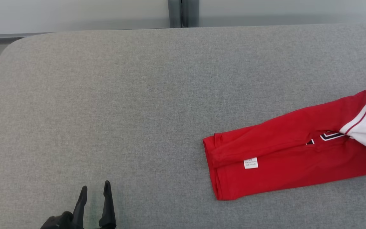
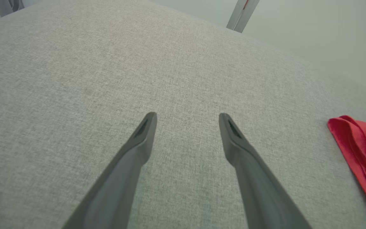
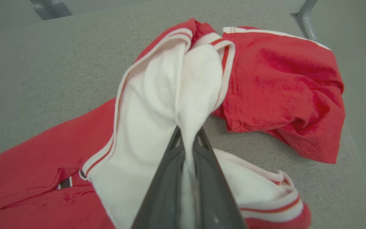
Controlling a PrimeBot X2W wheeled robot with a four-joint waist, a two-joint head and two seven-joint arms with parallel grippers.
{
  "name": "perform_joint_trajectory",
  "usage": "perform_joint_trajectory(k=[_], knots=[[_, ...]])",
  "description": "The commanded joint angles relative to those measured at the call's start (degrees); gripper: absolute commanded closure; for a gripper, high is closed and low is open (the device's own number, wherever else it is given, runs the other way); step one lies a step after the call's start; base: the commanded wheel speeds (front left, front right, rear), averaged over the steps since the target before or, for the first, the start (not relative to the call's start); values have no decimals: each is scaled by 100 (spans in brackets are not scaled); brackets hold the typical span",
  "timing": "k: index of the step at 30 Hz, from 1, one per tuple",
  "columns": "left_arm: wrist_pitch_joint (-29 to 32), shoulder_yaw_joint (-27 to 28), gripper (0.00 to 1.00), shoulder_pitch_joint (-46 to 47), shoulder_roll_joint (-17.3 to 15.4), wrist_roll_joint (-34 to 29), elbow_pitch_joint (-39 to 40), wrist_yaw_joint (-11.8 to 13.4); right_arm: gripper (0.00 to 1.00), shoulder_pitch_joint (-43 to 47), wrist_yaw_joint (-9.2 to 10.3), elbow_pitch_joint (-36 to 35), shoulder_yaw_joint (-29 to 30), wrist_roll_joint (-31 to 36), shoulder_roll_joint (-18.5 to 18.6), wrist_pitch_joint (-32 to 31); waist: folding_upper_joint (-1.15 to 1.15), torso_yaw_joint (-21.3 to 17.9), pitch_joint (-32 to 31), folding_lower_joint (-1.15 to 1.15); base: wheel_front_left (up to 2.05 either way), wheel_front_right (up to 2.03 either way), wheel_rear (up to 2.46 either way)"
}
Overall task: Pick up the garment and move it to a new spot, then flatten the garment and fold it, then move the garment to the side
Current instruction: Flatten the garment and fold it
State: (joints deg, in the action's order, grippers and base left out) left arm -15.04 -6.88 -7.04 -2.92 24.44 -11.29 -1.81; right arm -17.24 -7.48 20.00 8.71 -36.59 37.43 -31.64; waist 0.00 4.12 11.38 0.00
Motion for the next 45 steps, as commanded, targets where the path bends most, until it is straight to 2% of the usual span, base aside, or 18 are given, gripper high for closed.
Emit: perform_joint_trajectory(k=[1,6,10,14,19,23,29,30,31,32,35,40,43,45], knots=[[-16,-12,0,-119,-4,61,19,48,100,102,-2,-359,-154,-40,4,-108,0,71,-160,0,0,0,0],[-15,-163,0,-219,-3,213,29,136,100,363,-2,-1661,-964,-159,-328,-418,0,27,-294,0,0,0,0],[-15,-285,0,-190,-4,266,-9,190,100,525,-2,-2056,-1748,-42,-988,-401,0,10,-367,0,0,0,0],[-15,-364,0,-133,-6,242,-66,218,100,618,-2,-1767,-2307,345,-1803,-71,0,38,-408,0,0,0,0],[-16,-318,0,-145,-5,166,-144,209,100,706,-2,-1138,-2513,720,-2713,420,0,119,-473,0,0,0,0],[-16,-300,0,-242,-5,150,-181,208,100,795,-2,-892,-2545,803,-3061,693,0,137,-507,0,0,0,0],[-16,-344,0,-305,-4,136,-231,199,100,641,-2,-629,-2560,887,-3341,1104,0,40,-551,0,0,0,0],[-16,-351,0,-300,-4,132,-231,193,85,604,-2,-601,-2554,888,-3365,1193,0,24,-562,0,0,0,0],[-16,-364,0,-302,-5,126,-233,194,23,577,-2,-575,-2580,865,-3397,1311,0,4,-583,0,0,0,0],[-16,-372,0,-312,-4,121,-235,203,0,568,-2,-551,-2624,816,-3418,1411,0,-17,-604,0,0,0,0],[-16,-381,0,-333,-4,108,-252,206,0,541,-2,-579,-2705,805,-3432,1762,0,-57,-676,0,0,0,0],[-15,-319,0,-494,-5,51,-269,206,0,940,-2,-1053,-2705,403,-3443,2523,0,-119,-926,0,0,0,0],[-16,-296,0,-637,-5,30,-254,212,0,1289,-2,-1299,-2475,737,-3407,3106,0,-158,-1142,0,0,0,0],[-15,-259,0,-700,-6,33,-194,228,0,1562,-2,-1375,-2237,1136,-3198,3561,0,-194,-1228,0,0,0,0]])
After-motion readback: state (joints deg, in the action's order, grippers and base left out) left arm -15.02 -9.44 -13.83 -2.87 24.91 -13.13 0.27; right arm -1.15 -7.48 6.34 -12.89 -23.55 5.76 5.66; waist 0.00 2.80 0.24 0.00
